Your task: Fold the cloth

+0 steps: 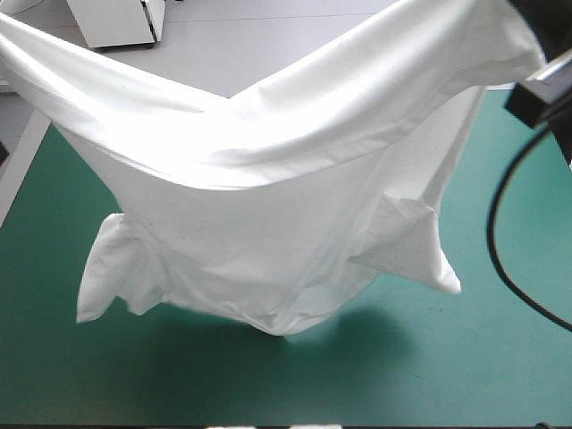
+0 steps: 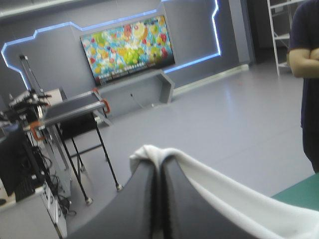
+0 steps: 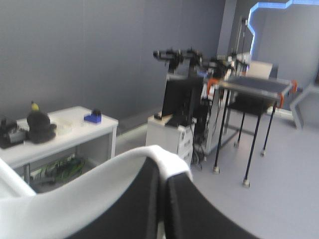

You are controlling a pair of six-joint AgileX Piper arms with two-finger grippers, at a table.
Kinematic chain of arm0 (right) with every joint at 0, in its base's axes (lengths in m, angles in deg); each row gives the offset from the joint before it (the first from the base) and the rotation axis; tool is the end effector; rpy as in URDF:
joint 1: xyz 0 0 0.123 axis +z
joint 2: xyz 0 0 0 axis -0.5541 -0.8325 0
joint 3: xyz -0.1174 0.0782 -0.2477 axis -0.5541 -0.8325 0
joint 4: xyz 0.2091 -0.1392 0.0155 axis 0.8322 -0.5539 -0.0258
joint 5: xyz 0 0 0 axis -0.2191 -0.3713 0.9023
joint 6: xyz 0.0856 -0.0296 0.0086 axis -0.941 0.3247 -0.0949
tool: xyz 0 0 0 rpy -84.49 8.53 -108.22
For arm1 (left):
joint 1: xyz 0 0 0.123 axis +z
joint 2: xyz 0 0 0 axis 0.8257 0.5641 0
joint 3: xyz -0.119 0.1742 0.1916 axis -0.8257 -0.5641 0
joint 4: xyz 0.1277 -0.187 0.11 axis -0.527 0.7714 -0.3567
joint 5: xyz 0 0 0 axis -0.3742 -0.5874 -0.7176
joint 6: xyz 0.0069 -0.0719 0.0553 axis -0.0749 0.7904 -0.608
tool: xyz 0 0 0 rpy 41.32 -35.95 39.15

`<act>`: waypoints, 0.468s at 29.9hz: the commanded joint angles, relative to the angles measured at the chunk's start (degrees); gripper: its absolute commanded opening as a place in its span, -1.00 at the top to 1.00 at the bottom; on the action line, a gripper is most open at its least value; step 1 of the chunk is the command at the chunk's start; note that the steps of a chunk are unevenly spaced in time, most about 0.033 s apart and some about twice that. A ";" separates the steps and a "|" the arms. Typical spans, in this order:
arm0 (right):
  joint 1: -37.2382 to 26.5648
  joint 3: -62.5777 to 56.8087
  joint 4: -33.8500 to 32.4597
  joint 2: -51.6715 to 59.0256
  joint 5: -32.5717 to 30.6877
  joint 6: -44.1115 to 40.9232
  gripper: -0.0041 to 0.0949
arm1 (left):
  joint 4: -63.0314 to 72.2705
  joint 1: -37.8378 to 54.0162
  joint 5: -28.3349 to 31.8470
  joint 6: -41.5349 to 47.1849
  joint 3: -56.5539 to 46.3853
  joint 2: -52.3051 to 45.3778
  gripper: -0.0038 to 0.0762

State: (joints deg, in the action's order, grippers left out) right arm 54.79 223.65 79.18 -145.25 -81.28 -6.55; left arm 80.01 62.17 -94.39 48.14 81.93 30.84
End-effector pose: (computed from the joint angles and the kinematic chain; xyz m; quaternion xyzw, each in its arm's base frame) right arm 0.0824 0.0543 0.6752 -0.2213 0.5878 0.1898 0.7547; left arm 0.0579 -0.0345 0.6562 0.2017 0.6122 -0.0310 0.7639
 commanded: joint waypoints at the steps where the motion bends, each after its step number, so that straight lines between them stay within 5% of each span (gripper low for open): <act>1: 0.10 4.00 1.66 1.43 8.10 1.83 0.94 | 2.38 -0.20 4.67 0.53 3.00 0.15 0.96; 6: 0.10 4.59 1.82 1.17 11.51 2.96 0.94 | 4.11 -0.20 7.35 0.53 3.01 0.41 0.96; 14: 0.10 4.59 -9.11 -5.68 24.43 2.70 0.94 | 5.13 -0.20 24.35 0.20 3.01 6.96 0.96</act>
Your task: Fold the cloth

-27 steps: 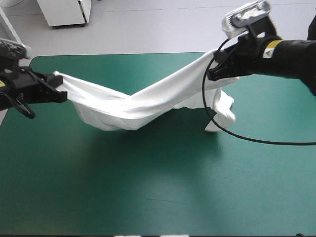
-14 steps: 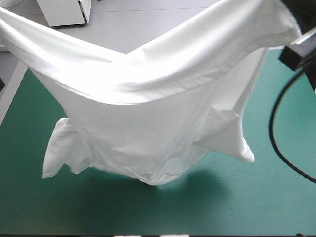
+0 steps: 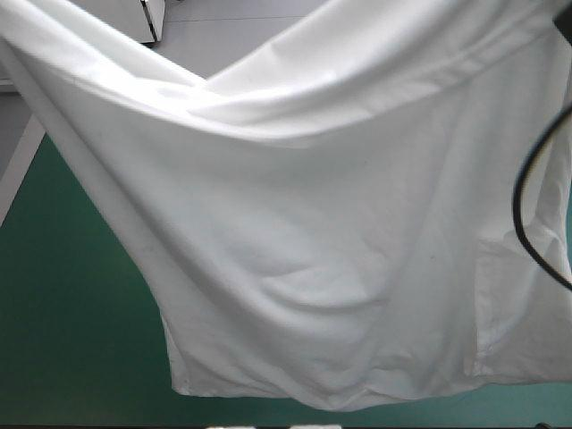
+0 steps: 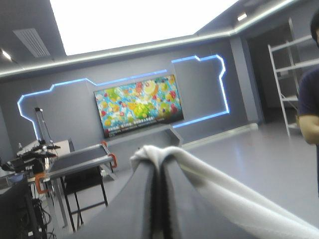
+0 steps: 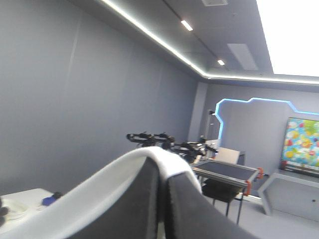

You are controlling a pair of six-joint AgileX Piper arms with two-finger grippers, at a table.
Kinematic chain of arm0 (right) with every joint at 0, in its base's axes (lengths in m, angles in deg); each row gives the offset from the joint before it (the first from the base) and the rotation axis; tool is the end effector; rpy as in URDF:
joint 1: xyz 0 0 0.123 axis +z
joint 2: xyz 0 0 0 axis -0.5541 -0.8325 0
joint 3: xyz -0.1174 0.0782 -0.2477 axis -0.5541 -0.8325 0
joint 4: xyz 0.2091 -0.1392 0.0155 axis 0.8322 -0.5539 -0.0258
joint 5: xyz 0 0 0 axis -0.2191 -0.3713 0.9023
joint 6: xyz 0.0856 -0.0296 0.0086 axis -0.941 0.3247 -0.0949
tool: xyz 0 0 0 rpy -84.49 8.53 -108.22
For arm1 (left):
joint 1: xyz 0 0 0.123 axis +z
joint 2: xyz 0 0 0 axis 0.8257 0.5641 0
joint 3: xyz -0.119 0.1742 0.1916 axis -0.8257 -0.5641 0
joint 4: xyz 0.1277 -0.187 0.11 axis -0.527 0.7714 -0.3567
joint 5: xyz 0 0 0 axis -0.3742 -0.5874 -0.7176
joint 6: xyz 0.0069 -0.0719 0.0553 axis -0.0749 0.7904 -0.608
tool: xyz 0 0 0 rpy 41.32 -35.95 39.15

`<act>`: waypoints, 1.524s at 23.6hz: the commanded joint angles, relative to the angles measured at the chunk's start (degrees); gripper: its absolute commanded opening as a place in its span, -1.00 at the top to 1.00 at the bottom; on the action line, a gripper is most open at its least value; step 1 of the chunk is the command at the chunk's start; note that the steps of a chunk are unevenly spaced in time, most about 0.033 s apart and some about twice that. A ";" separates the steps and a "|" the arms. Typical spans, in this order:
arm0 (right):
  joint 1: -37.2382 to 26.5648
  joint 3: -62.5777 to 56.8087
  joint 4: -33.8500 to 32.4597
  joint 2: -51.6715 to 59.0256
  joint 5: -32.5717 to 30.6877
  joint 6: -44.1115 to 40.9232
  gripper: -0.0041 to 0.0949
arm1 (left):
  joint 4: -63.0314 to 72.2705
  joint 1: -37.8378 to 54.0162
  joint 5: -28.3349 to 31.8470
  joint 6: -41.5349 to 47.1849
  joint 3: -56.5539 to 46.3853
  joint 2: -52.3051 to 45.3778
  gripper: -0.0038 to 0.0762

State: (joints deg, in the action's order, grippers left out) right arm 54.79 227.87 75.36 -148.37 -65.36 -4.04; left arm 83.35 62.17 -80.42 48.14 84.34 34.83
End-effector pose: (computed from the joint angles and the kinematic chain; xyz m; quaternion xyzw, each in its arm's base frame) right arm 0.0879 0.0480 0.7017 -0.1750 0.4764 0.1548 0.8476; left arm 0.0783 -0.0297 0.6792 0.1627 0.5307 -0.0525 0.8302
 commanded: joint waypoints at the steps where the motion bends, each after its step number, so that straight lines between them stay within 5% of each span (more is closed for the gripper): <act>1: 0.10 0.38 -7.40 -4.02 9.45 -0.44 0.94 | 2.49 -0.20 12.17 0.20 0.60 4.34 0.96; 8: -2.18 0.38 -23.49 -14.95 20.31 -7.93 0.95 | 16.58 -0.20 26.41 -10.92 0.60 15.14 0.96; 12: -9.81 0.47 -18.91 -22.89 31.59 -10.14 0.95 | 28.77 -0.73 35.10 -22.98 1.20 22.95 0.96; 15: -16.29 0.47 -11.83 -26.68 38.82 -10.14 0.95 | 40.83 -1.88 41.21 -34.99 10.94 31.52 0.96; 18: -18.68 0.47 -8.84 -28.10 40.61 -9.86 0.95 | 45.73 -2.37 39.86 -38.43 22.53 40.64 0.96; 23: -18.85 0.47 -7.65 -32.57 26.79 -7.92 0.95 | 46.56 -2.37 26.00 -35.02 27.29 49.64 0.96; 25: -18.85 0.47 -7.65 -34.29 14.42 -6.76 0.95 | 32.19 -2.37 17.26 -21.32 26.56 49.87 0.96; 28: -18.85 0.47 -7.85 -36.28 0.24 -4.67 0.95 | 4.27 -2.92 -4.64 3.58 25.10 50.10 0.96; 36: -18.85 -2.33 -5.79 -36.89 -11.61 -4.14 0.95 | -7.71 -7.26 -23.40 10.86 21.50 51.50 0.96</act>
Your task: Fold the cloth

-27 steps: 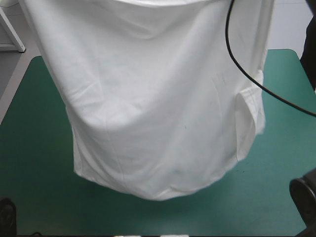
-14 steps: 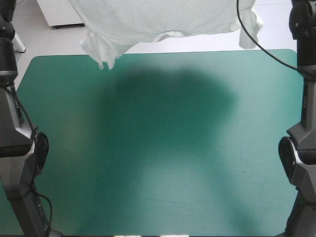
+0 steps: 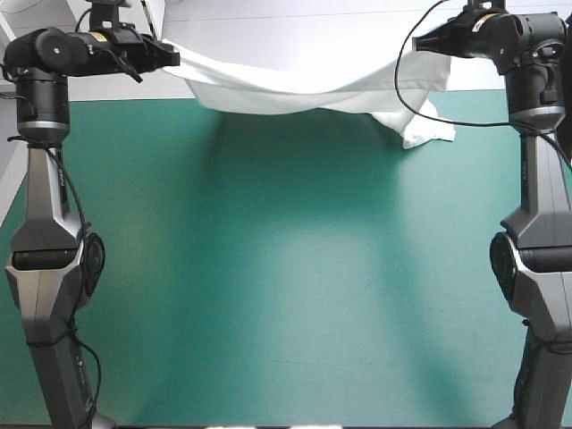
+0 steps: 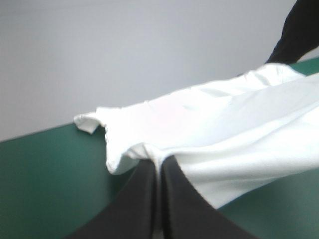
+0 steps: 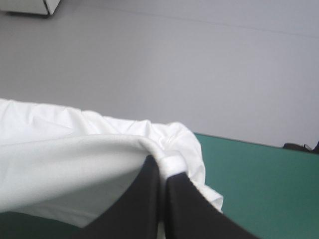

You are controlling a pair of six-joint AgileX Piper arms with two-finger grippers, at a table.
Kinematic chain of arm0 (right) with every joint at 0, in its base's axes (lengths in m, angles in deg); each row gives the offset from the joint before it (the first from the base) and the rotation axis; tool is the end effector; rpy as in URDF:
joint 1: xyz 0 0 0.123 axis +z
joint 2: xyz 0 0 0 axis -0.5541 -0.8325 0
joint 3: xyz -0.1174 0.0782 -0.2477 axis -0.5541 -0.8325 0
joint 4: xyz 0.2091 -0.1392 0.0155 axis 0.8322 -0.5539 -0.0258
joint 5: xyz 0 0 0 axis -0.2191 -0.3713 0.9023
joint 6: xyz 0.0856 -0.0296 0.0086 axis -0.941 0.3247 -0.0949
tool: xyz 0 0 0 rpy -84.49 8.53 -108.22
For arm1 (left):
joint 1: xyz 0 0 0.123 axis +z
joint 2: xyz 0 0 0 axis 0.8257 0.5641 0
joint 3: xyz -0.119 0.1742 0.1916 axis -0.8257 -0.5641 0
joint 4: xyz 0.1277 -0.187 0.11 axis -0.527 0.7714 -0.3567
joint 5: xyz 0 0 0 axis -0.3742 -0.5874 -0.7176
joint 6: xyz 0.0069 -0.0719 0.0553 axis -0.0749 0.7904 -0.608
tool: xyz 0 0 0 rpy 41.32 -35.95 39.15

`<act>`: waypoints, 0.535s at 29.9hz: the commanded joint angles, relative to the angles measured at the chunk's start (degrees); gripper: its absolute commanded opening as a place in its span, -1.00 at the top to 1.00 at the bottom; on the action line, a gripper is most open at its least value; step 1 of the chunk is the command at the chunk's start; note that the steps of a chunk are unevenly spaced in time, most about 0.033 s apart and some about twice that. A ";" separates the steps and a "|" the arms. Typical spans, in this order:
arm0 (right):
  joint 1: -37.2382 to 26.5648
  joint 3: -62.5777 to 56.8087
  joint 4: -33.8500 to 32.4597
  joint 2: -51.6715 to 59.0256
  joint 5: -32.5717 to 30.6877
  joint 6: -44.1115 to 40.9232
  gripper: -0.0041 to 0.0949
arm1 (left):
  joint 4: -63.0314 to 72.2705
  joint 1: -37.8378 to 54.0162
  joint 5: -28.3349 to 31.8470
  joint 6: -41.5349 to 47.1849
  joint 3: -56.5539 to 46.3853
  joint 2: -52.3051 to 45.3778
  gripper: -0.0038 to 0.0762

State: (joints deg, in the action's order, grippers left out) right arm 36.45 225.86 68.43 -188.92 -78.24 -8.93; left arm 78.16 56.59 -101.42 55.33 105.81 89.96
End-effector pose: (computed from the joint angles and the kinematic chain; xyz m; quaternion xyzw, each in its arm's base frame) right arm 0.4496 0.0276 0.4685 -0.0785 0.8468 0.0127 0.5259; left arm 0.4486 -0.0332 0.4580 0.1631 0.8447 -0.1626 0.4832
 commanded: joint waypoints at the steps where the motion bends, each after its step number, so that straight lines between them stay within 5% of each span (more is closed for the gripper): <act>1: -0.52 -1.45 1.90 3.82 0.50 0.82 0.95 | -2.94 -1.94 -2.41 4.01 -0.86 -3.92 0.96; 9: -1.64 -20.06 5.62 8.08 -5.46 3.18 0.95 | -5.43 -3.11 -2.51 6.58 -10.27 -7.93 0.96; 16: -4.49 -30.65 9.38 13.44 -8.42 3.60 0.95 | -10.96 -3.11 -2.51 6.29 -34.01 -19.91 0.96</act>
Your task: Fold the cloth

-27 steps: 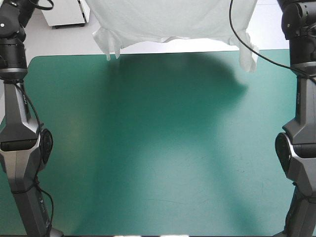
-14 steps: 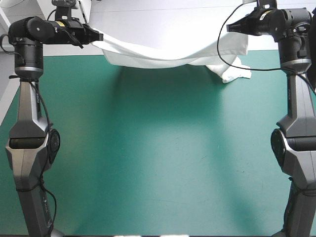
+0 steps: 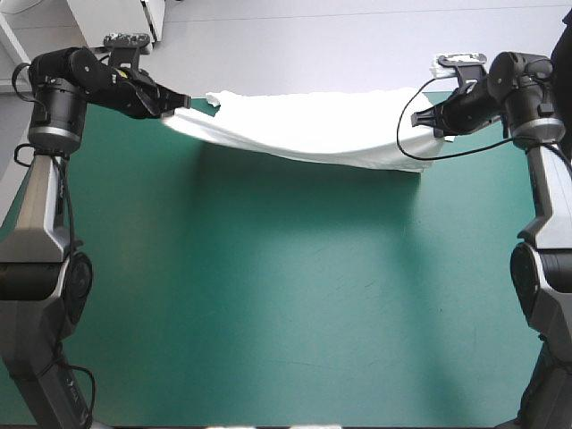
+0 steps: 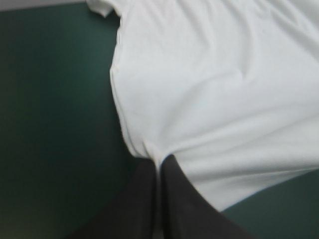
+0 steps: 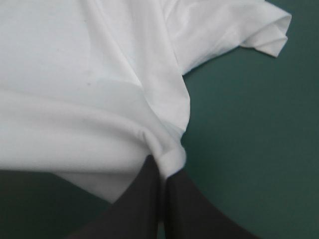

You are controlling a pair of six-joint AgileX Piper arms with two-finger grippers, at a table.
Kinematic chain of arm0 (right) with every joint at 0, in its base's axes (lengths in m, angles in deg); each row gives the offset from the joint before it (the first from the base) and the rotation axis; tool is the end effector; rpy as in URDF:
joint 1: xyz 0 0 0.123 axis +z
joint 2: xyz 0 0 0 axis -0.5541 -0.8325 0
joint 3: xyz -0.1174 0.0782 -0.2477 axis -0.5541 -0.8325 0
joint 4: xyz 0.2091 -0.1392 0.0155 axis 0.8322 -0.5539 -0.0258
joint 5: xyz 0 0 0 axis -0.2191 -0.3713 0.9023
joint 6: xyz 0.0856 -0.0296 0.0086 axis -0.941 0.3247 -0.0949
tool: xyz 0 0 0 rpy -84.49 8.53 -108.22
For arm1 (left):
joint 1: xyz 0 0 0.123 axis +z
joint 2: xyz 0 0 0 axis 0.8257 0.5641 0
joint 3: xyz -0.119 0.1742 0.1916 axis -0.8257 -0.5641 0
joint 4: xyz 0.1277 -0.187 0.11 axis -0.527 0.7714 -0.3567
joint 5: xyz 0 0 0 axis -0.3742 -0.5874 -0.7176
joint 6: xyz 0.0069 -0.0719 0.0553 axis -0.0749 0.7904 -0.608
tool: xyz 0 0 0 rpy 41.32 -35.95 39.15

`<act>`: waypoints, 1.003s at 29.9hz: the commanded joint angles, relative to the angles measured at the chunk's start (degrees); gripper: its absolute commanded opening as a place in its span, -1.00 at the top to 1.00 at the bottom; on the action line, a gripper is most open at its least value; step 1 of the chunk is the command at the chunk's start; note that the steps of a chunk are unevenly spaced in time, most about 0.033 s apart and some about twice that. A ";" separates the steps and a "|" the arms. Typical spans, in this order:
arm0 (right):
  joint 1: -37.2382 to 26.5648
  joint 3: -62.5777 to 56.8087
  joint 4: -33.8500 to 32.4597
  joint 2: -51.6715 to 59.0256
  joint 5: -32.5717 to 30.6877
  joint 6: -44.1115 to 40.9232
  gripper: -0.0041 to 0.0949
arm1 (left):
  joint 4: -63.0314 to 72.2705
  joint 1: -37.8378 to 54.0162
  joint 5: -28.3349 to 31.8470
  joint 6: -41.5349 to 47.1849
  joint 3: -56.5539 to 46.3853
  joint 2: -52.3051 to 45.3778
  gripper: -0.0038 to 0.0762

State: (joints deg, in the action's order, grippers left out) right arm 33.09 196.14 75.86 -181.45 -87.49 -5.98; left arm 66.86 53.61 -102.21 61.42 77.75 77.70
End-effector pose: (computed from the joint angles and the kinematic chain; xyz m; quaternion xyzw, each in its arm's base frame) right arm 0.4341 0.0128 0.3701 -0.0778 0.9537 0.0722 0.2814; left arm 0.4230 -0.0400 0.4125 0.1149 0.9263 -0.1171 0.3390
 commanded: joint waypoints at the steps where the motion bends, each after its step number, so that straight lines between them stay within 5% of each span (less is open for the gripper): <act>1: -1.23 -1.97 2.17 7.01 0.40 0.65 0.95 | 0.22 -0.13 -1.61 0.20 -10.46 -9.82 0.96; 11: -0.27 -19.04 4.20 15.99 -0.17 0.94 0.95 | 1.35 -0.13 -1.50 -3.60 -40.59 -24.87 0.96; 30: 1.72 -57.45 -4.83 39.83 -0.17 1.61 0.95 | 1.25 -7.42 -1.43 -3.27 -69.80 -49.25 0.96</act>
State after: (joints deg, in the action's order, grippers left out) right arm 34.72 140.16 71.49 -146.29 -86.43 -5.01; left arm 67.32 48.06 -100.28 57.10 9.83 32.48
